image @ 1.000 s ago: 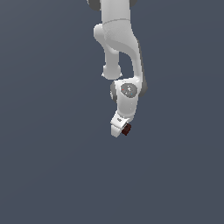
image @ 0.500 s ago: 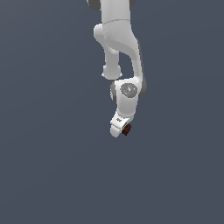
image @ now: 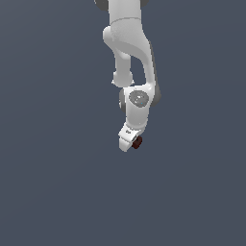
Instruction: Pick up the object and move it to a goal position.
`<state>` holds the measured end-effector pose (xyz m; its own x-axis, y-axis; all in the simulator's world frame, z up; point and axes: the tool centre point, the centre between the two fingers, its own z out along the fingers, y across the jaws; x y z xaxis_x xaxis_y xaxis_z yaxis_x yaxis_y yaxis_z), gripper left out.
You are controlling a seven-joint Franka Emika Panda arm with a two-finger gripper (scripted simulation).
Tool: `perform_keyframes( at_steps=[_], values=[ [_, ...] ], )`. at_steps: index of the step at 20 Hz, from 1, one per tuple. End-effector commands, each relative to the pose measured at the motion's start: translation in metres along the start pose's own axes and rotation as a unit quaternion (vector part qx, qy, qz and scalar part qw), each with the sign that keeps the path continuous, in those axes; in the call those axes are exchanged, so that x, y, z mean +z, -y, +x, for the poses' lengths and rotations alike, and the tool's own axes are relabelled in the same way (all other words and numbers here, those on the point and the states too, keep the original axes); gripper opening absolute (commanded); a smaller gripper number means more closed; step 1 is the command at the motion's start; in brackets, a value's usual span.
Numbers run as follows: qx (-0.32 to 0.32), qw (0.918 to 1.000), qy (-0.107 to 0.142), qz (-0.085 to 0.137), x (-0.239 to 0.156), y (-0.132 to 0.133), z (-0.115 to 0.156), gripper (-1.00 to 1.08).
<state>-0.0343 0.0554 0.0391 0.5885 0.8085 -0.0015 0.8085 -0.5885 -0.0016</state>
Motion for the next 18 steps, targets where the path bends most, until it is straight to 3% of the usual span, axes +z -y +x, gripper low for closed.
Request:
perform_keyframes(
  at_steps=[1,18],
  values=[
    [0.0,1.0,-0.001,-0.001,-0.01,-0.012,-0.002,-1.0],
    [0.0,1.0,-0.002,0.0,-0.111,-0.133,-0.028,-1.0]
  ],
)
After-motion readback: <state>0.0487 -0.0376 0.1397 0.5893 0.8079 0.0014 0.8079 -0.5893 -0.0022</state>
